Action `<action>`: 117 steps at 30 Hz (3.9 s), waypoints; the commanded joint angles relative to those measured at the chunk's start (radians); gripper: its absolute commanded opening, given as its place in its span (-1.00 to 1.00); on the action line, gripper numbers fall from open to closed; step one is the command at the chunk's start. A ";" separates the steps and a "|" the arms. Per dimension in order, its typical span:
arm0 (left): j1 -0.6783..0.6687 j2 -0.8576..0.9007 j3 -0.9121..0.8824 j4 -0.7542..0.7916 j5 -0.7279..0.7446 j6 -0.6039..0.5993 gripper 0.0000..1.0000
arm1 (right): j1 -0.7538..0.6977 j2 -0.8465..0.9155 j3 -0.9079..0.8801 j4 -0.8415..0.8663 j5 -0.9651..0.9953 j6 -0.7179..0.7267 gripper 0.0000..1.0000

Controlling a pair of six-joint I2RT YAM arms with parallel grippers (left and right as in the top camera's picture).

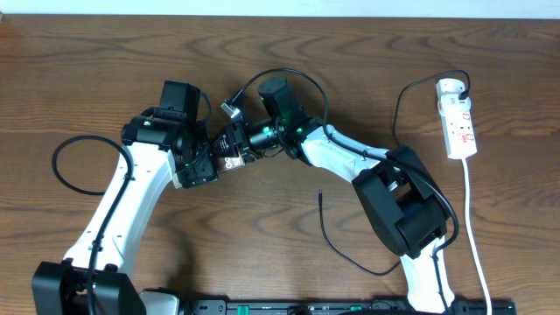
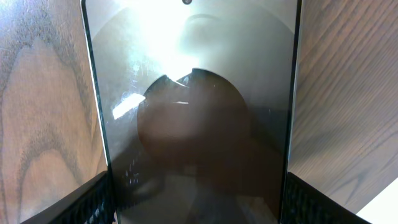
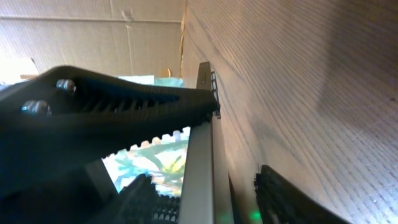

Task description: Plug charger to phone and switch on socket

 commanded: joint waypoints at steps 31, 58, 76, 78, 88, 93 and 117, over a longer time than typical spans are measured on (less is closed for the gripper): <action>-0.003 0.002 0.016 -0.006 -0.039 0.018 -0.88 | 0.012 0.000 0.014 0.003 -0.020 -0.011 -0.87; -0.003 0.002 0.016 -0.015 -0.059 0.055 0.81 | 0.012 0.000 0.014 0.003 -0.020 -0.011 -0.97; 0.197 -0.118 0.017 0.042 0.304 0.317 0.84 | -0.116 0.000 0.014 -0.023 0.045 0.031 -0.97; 0.219 -0.134 0.017 0.064 0.345 0.346 0.84 | -0.139 0.000 0.014 -0.016 0.061 0.093 -0.98; 0.248 -0.145 0.016 0.224 0.416 0.557 0.84 | -0.176 0.000 0.014 0.405 0.050 0.710 -0.97; 0.248 -0.144 0.015 0.356 0.415 0.772 0.85 | -0.174 0.000 0.014 0.737 0.042 0.974 -0.97; 0.248 -0.126 -0.320 1.283 0.658 0.607 0.85 | -0.193 0.000 0.014 0.768 0.086 0.995 -0.98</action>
